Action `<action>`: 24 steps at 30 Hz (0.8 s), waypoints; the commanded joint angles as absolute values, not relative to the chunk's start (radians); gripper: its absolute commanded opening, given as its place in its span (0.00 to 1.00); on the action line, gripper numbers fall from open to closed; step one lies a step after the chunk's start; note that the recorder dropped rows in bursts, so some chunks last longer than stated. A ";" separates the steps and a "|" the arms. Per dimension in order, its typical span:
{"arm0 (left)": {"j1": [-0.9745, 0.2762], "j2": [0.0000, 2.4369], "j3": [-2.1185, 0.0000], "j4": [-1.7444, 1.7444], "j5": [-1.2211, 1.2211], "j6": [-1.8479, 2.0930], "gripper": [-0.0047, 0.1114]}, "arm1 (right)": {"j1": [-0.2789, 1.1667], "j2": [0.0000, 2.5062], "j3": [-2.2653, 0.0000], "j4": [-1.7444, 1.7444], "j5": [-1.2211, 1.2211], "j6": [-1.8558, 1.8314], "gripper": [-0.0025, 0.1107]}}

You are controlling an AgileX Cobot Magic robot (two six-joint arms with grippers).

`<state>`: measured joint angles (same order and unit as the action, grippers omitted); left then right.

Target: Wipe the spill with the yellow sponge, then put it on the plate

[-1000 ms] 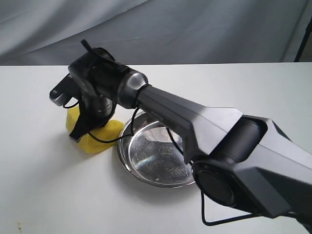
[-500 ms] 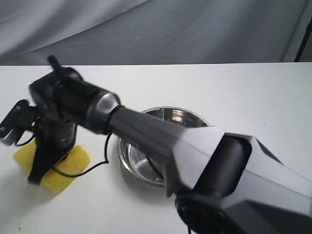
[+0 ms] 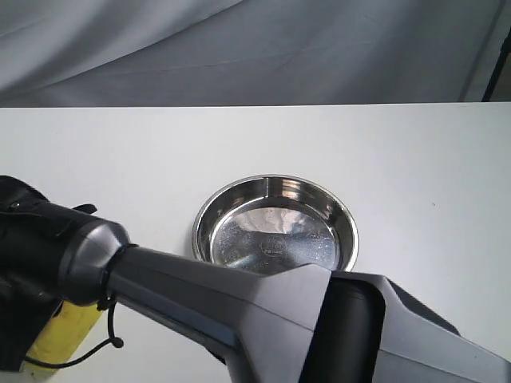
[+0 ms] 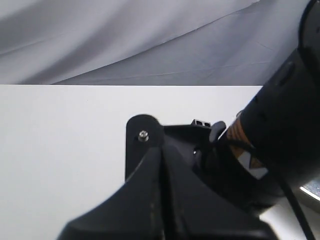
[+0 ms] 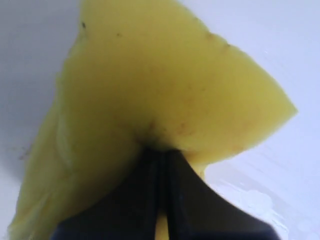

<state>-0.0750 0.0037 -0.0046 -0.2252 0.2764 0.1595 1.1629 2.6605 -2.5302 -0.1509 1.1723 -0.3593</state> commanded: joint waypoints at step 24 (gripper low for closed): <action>-0.080 0.000 0.000 -0.225 0.266 0.158 0.04 | 0.989 2.679 -2.521 0.100 1.206 -0.389 0.02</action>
<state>-0.0750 0.0037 -0.0046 -0.2252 0.2764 0.1595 0.9084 2.6656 -2.5302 0.0000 1.1705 -0.3531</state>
